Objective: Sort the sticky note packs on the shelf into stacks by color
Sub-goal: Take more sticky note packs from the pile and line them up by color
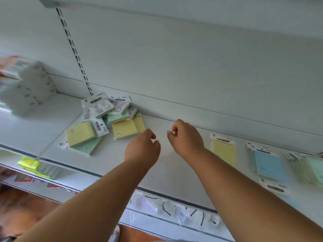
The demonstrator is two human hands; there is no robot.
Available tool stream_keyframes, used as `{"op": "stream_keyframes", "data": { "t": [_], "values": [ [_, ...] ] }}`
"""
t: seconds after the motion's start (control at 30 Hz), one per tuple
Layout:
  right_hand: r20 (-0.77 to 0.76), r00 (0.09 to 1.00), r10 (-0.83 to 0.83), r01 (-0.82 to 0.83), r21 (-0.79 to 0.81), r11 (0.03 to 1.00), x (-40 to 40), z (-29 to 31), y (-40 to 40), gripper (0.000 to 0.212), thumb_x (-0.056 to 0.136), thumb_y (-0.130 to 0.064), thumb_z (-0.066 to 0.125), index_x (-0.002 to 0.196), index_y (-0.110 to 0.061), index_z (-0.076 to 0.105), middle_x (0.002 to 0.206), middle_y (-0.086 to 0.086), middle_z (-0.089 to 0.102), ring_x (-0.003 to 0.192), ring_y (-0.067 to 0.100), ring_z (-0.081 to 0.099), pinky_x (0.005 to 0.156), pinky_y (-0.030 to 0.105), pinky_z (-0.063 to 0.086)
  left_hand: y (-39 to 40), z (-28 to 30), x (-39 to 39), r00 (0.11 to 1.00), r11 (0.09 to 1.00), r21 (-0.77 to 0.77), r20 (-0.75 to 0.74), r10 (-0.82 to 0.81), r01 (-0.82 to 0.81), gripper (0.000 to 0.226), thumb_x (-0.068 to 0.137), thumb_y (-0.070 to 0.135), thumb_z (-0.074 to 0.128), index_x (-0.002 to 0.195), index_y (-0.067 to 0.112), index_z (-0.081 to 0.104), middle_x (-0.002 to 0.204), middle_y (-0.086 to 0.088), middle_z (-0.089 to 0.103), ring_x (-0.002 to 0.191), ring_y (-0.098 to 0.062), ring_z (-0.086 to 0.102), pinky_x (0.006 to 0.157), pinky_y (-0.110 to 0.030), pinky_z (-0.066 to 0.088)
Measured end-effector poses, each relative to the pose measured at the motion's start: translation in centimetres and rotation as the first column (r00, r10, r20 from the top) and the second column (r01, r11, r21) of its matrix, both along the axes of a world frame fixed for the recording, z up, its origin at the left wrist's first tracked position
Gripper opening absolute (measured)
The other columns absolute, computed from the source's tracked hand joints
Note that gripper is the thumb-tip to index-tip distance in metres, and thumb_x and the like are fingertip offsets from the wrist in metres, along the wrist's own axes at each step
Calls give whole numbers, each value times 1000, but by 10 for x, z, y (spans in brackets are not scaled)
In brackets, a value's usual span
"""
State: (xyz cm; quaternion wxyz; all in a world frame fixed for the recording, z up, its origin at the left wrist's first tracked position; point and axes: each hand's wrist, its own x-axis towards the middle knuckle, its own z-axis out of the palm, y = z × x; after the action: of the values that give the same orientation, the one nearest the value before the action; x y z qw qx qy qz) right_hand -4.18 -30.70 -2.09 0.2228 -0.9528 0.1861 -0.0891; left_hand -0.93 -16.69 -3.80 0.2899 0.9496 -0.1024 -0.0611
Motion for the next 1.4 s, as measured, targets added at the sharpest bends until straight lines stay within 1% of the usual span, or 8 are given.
{"op": "stream_keyframes", "data": {
  "t": [0.27, 0.47, 0.67, 0.8, 0.9, 1.13, 1.3, 1.4],
  "values": [
    [68, 990, 126, -133, 109, 985, 118, 11, 137, 18, 88, -31, 61, 103, -21, 62, 99, -1, 66, 93, 22, 60, 75, 30, 45, 135, 20, 105, 984, 999, 19, 178, 25, -28, 25, 90, 31, 51, 113, 24, 57, 117, 0, 57, 95, -28, 61, 74, -33, 46],
    [-122, 991, 63, -54, 77, 996, 175, 6, 185, 41, 92, -29, 47, 132, -18, 52, 125, 8, 56, 103, 28, 57, 73, 32, 40, 175, 13, 162, 997, 998, 34, -50, -53, 55, 44, 89, 33, 56, 132, 22, 52, 133, -2, 54, 115, -24, 57, 92, -33, 45],
    [-222, 974, -48, 86, 166, 982, 198, 10, 195, 27, 90, -19, 46, 113, -11, 57, 110, 8, 60, 84, 23, 58, 58, 27, 38, 185, 8, 180, 985, 989, -23, -84, -149, 148, 38, 93, 29, 51, 130, 21, 57, 133, -3, 53, 112, -24, 58, 85, -29, 45],
    [-148, 972, -180, 230, 477, 848, 199, 12, 193, 21, 87, -17, 46, 91, -9, 65, 85, 8, 66, 64, 21, 57, 55, 29, 44, 188, 11, 186, 975, 983, -132, -167, -148, 127, 46, 100, 45, 38, 119, 12, 64, 122, -14, 57, 97, -29, 63, 82, -34, 52],
    [-65, 968, -244, 213, 726, 654, 183, 22, 201, 25, 91, -16, 48, 90, -12, 73, 81, 1, 70, 57, 17, 51, 52, 23, 40, 188, 28, 185, 890, 874, -471, -441, -116, -119, 50, 100, 53, 30, 103, 13, 62, 86, -16, 66, 67, -28, 65, 62, -34, 53],
    [163, 929, -333, 184, 576, 797, 144, 22, 192, 20, 86, -15, 55, 76, -24, 70, 51, -19, 57, 51, 4, 48, 56, 22, 38, 181, 29, 169, 655, 427, -742, -664, -362, -516, 11, 97, 16, 53, 92, 10, 61, 65, -9, 57, 44, -18, 47, 42, -25, 40],
    [54, 909, -414, 221, 780, 586, 101, 20, 156, 21, 84, -28, 70, 72, -15, 59, 56, -2, 48, 42, 12, 38, 44, 23, 30, 160, 23, 132, 602, 529, -777, -613, -512, -341, 10, 96, 17, 52, 93, 9, 57, 66, -11, 51, 43, -19, 44, 44, -25, 37],
    [103, 896, -432, 156, 838, 523, 71, 21, 133, 21, 88, -13, 67, 68, -16, 60, 46, -10, 45, 35, 5, 32, 37, 17, 24, 137, 18, 109, 723, 663, -727, -553, -414, -176, 9, 94, 14, 56, 85, 14, 59, 65, -7, 54, 43, -18, 48, 45, -26, 38]
  ]
}}
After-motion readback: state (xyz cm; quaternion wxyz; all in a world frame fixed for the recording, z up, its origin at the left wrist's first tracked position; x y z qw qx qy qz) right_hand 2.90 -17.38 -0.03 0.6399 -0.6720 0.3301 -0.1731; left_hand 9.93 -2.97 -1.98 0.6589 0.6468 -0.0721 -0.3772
